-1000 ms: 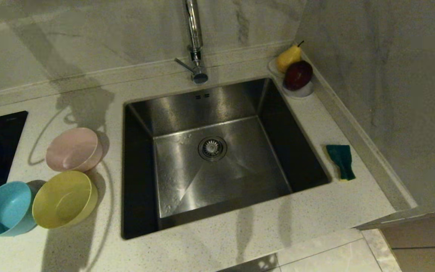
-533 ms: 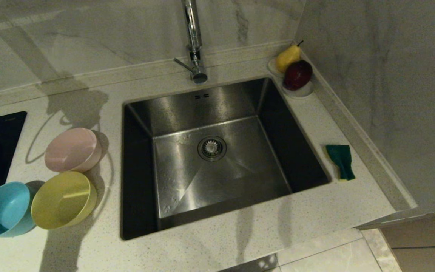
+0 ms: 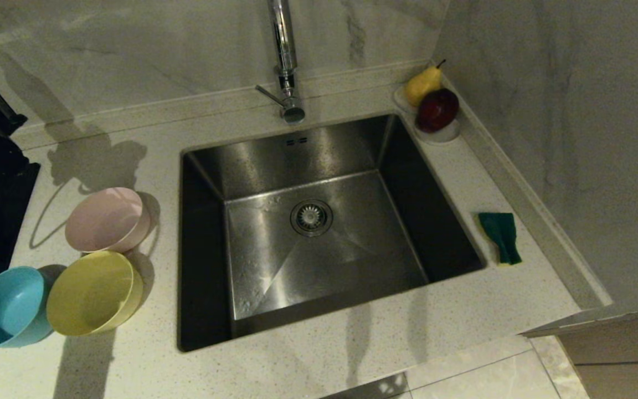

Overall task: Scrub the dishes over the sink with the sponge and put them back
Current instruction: Place the dish soap on the table

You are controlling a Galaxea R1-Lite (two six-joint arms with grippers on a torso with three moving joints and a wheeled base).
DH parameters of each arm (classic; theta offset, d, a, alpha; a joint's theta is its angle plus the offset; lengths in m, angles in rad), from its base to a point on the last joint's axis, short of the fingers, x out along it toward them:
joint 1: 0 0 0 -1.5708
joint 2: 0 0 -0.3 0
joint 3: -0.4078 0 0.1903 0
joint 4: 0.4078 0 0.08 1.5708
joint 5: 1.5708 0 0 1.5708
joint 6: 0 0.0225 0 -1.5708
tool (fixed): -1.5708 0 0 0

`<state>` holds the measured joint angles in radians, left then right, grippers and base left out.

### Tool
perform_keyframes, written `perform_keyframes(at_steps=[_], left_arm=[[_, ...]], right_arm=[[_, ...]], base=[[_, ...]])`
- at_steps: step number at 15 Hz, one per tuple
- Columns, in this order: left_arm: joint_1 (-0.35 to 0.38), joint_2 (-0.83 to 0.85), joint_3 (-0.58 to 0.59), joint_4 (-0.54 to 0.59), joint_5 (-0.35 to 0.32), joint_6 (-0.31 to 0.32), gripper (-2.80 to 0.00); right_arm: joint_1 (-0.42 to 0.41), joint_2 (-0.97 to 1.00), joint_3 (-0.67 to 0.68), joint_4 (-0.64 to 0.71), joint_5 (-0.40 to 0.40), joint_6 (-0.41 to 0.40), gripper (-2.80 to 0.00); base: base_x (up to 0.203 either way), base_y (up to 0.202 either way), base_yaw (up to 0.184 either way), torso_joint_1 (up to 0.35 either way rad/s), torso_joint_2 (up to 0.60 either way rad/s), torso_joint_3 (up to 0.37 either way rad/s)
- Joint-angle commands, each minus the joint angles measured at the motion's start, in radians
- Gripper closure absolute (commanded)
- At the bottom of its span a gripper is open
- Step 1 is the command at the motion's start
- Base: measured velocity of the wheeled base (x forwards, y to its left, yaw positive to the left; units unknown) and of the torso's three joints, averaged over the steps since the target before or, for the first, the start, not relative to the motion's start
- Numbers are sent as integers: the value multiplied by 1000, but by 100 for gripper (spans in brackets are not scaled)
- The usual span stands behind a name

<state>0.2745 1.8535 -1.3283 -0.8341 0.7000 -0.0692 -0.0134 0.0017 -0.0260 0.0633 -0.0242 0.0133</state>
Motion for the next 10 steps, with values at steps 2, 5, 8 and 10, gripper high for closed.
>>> perform_keyframes(at_steps=[2, 5, 8, 10], left_arm=[[0, 155, -7, -115, 4, 9, 0], [0, 226, -63, -143, 9, 14, 0], [-1, 298, -129, -143, 16, 14, 0], [-7, 328, -159, -144, 19, 14, 0]], right_arm=[[0, 1, 0, 0, 0, -1, 0], [0, 0, 0, 1, 0, 1, 0], [0, 1, 0, 1, 0, 1, 0], [0, 1, 0, 1, 0, 1, 0]], base=[[0, 0, 0, 0, 0, 0], [0, 0, 0, 0, 0, 0], [0, 0, 0, 0, 0, 0], [0, 0, 0, 0, 0, 0]])
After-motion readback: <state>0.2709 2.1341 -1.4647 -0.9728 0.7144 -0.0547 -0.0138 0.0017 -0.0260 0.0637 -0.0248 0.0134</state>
